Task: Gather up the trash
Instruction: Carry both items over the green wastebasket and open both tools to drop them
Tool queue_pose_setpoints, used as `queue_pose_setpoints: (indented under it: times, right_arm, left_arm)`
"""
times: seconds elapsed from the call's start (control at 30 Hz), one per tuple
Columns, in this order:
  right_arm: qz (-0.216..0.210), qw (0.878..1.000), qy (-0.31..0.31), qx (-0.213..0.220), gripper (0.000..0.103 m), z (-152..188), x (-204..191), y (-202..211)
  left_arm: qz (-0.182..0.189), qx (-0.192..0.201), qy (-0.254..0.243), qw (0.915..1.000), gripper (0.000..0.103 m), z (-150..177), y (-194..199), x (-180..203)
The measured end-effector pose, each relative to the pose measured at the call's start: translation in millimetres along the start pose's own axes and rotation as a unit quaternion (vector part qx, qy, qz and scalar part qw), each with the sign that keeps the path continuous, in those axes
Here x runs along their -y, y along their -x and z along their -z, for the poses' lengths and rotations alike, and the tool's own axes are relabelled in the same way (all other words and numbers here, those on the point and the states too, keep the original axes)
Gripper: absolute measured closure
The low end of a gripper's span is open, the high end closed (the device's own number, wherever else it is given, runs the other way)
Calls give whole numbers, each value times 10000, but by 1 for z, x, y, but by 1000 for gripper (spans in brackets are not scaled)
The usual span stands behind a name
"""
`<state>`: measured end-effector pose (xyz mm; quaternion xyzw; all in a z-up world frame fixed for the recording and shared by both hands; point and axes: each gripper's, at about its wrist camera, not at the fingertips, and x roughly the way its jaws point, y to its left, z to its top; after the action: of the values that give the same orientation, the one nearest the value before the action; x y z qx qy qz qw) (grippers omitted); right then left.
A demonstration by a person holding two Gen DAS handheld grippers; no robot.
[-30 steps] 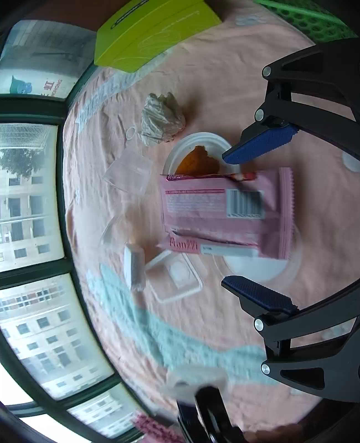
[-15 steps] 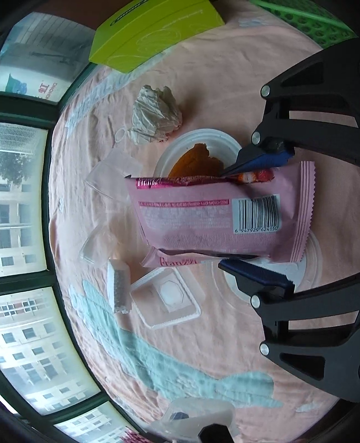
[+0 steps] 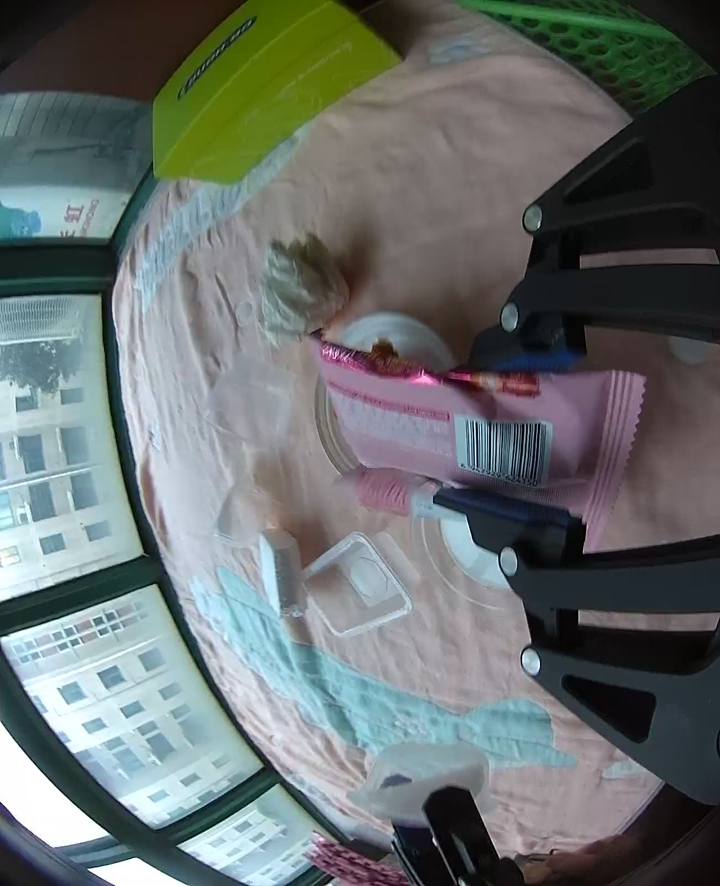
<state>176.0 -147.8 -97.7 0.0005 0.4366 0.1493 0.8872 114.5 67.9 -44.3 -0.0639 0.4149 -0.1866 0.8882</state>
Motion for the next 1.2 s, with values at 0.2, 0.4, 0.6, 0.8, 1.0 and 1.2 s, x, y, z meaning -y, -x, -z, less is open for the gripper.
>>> queue_pose_setpoints:
  times: [0.2, 0.4, 0.6, 0.8, 1.0, 1.2]
  right_arm:
    - [-115, 9997, -222, -23, 75, 8, 13, 5]
    - [131, 9998, -155, 40, 37, 12, 11, 5]
    - [393, 9989, -164, -174, 22, 15, 5, -11]
    - [703, 9959, -429, -374, 22, 20, 12, -29]
    - [552, 9963, -565, -352, 40, 25, 21, -25]
    - [450, 9975, -518, -146, 46, 27, 26, -3]
  left_arm:
    - [74, -5, -85, 9999, 37, -4, -4, 17]
    - [64, -47, -111, 9999, 37, -2, -6, 19]
    - [73, -52, -4, 10000, 37, -1, -7, 10]
    - [96, -100, 35, 9999, 37, 3, -10, 5]
    - [113, -111, 43, 9999, 37, 3, -10, 6]
    - [180, -109, -83, 9997, 37, 0, -11, 19]
